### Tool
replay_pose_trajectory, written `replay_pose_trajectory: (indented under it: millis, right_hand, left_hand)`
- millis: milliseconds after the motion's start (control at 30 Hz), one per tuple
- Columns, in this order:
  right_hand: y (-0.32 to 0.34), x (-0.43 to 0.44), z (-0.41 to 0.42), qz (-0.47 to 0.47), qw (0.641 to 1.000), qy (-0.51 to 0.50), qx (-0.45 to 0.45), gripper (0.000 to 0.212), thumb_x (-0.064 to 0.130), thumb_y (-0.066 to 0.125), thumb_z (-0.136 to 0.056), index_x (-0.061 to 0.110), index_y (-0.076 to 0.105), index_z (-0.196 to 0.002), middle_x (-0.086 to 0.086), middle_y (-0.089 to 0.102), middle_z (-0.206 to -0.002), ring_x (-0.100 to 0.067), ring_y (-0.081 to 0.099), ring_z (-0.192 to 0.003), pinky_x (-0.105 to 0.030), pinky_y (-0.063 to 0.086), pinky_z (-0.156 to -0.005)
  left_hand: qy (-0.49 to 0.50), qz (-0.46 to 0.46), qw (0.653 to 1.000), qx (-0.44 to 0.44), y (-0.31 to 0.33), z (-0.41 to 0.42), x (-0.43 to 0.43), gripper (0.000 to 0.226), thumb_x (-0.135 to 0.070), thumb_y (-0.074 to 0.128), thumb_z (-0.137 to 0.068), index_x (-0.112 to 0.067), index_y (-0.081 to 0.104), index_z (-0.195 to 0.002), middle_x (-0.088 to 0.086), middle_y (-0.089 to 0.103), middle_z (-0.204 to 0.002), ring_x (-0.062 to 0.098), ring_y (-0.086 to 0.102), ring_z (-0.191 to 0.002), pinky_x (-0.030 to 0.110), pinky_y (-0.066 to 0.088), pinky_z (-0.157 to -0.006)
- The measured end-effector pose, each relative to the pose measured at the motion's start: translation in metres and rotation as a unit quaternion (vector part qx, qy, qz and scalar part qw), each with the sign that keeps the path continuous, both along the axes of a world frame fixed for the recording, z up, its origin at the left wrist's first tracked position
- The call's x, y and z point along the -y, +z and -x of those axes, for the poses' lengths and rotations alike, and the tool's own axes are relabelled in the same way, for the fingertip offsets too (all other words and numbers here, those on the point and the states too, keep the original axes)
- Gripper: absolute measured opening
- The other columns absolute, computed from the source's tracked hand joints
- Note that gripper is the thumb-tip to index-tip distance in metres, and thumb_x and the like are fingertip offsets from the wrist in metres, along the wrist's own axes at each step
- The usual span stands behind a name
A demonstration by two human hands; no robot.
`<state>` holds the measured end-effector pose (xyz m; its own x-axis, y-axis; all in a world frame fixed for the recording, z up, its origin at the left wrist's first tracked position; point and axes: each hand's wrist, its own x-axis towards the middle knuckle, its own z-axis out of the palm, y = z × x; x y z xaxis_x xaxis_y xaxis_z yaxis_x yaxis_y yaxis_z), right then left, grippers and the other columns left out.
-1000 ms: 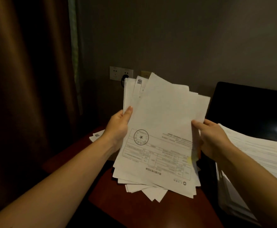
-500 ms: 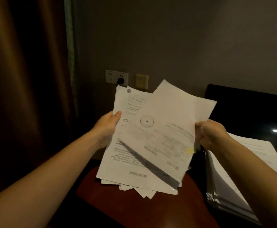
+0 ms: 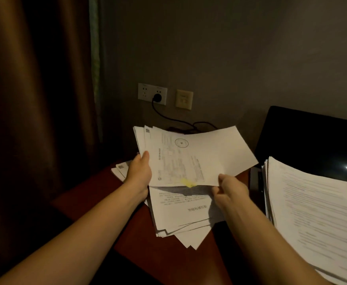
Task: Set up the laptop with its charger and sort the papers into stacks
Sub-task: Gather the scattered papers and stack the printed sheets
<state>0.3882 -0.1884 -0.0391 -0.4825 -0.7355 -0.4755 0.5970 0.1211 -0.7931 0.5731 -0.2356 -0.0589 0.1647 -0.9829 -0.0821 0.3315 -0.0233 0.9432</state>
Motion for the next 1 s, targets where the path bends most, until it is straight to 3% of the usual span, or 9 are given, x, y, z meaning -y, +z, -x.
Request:
replay_pose_trajectory:
  millis: [133, 267, 400, 467, 533, 600, 700, 800, 1000]
  right_hand:
    - [-0.012, 0.004, -0.005, -0.017, 0.999, 0.031, -0.034, 0.021, -0.007, 0.06, -0.09, 0.0, 0.056, -0.109, -0.018, 0.068, -0.097, -0.032, 0.07, -0.08, -0.036, 0.058, -0.055]
    - [-0.003, 0.011, 0.018, 0.019, 0.96, -0.046, -0.277, 0.081, 0.003, 0.076, -0.082, 0.018, 0.032, -0.149, -0.007, 0.048, -0.138, -0.026, 0.052, -0.122, -0.045, 0.051, -0.096]
    - [0.025, 0.02, 0.041, 0.055, 0.74, -0.064, -0.668, 0.108, 0.026, 0.083, -0.08, 0.029, 0.008, -0.157, -0.005, 0.008, -0.165, -0.031, 0.02, -0.149, -0.049, 0.028, -0.118]
    - [0.041, 0.03, 0.043, 0.054, 0.645, 0.009, -0.762, 0.107, 0.038, 0.082, -0.079, 0.031, 0.009, -0.157, -0.004, 0.011, -0.165, -0.028, 0.012, -0.152, -0.054, 0.021, -0.121]
    - [0.059, 0.038, 0.041, 0.058, 0.603, 0.089, -0.791, 0.103, 0.044, 0.08, -0.078, 0.03, 0.014, -0.156, -0.003, 0.026, -0.162, -0.028, 0.019, -0.15, -0.057, 0.015, -0.121]
    - [0.076, 0.041, 0.044, 0.066, 0.619, 0.154, -0.767, 0.093, 0.043, 0.08, -0.077, 0.027, 0.026, -0.151, -0.002, 0.047, -0.149, -0.029, 0.043, -0.137, -0.058, 0.027, -0.116]
    - [0.093, 0.038, 0.058, 0.059, 0.645, 0.206, -0.734, 0.061, 0.036, 0.081, -0.079, 0.019, 0.052, -0.131, -0.003, 0.062, -0.122, -0.017, 0.06, -0.1, -0.032, 0.054, -0.082]
    - [0.092, 0.033, 0.07, 0.045, 0.662, 0.217, -0.715, 0.028, 0.034, 0.075, -0.086, 0.014, 0.069, -0.105, -0.004, 0.068, -0.093, -0.013, 0.06, -0.075, -0.022, 0.045, -0.058]
    - [0.064, 0.025, 0.076, -0.009, 0.76, 0.25, -0.599, 0.016, 0.027, 0.073, -0.088, 0.011, 0.069, -0.091, -0.004, 0.068, -0.086, -0.016, 0.062, -0.071, -0.022, 0.043, -0.052]
  left_hand:
    - [-0.041, -0.012, 0.998, 0.04, -0.004, 0.002, 0.003, 0.022, -0.014, 0.054, -0.104, -0.018, 0.059, -0.125, 0.002, 0.069, -0.103, 0.021, 0.069, -0.092, 0.032, 0.059, -0.065]
    - [-0.055, 0.012, 0.997, 0.053, 0.002, -0.006, 0.004, 0.023, -0.008, 0.056, -0.102, -0.019, 0.06, -0.122, 0.001, 0.069, -0.103, 0.02, 0.07, -0.09, 0.029, 0.059, -0.058]
    - [-0.085, 0.051, 0.993, 0.064, 0.014, -0.018, 0.005, 0.021, -0.012, 0.061, -0.1, -0.017, 0.064, -0.12, 0.006, 0.073, -0.111, 0.023, 0.073, -0.094, 0.033, 0.061, -0.067]
    - [-0.117, 0.081, 0.986, 0.085, 0.023, -0.024, 0.003, 0.019, -0.015, 0.062, -0.099, -0.017, 0.065, -0.117, 0.007, 0.074, -0.111, 0.023, 0.074, -0.095, 0.033, 0.061, -0.069]
    - [-0.145, 0.099, 0.979, 0.1, 0.032, -0.029, 0.001, 0.02, -0.018, 0.062, -0.098, -0.015, 0.064, -0.118, 0.007, 0.076, -0.108, 0.024, 0.075, -0.094, 0.031, 0.062, -0.066]
    - [-0.152, 0.103, 0.977, 0.107, 0.038, -0.032, 0.0, 0.022, -0.021, 0.063, -0.097, -0.014, 0.065, -0.118, 0.007, 0.077, -0.105, 0.025, 0.076, -0.091, 0.032, 0.062, -0.065]
    - [-0.142, 0.104, 0.978, 0.108, 0.037, -0.037, 0.002, 0.022, -0.022, 0.064, -0.097, -0.013, 0.067, -0.117, 0.008, 0.077, -0.104, 0.025, 0.076, -0.091, 0.034, 0.063, -0.068]
    - [-0.127, 0.07, 0.987, 0.069, 0.031, -0.038, 0.007, 0.019, -0.024, 0.06, -0.1, -0.014, 0.069, -0.114, 0.013, 0.076, -0.105, 0.028, 0.075, -0.091, 0.041, 0.062, -0.073]
    - [-0.181, -0.03, 0.982, 0.051, 0.017, -0.026, 0.008, 0.021, -0.017, 0.065, -0.097, -0.018, 0.067, -0.117, 0.011, 0.077, -0.103, 0.03, 0.075, -0.091, 0.045, 0.061, -0.074]
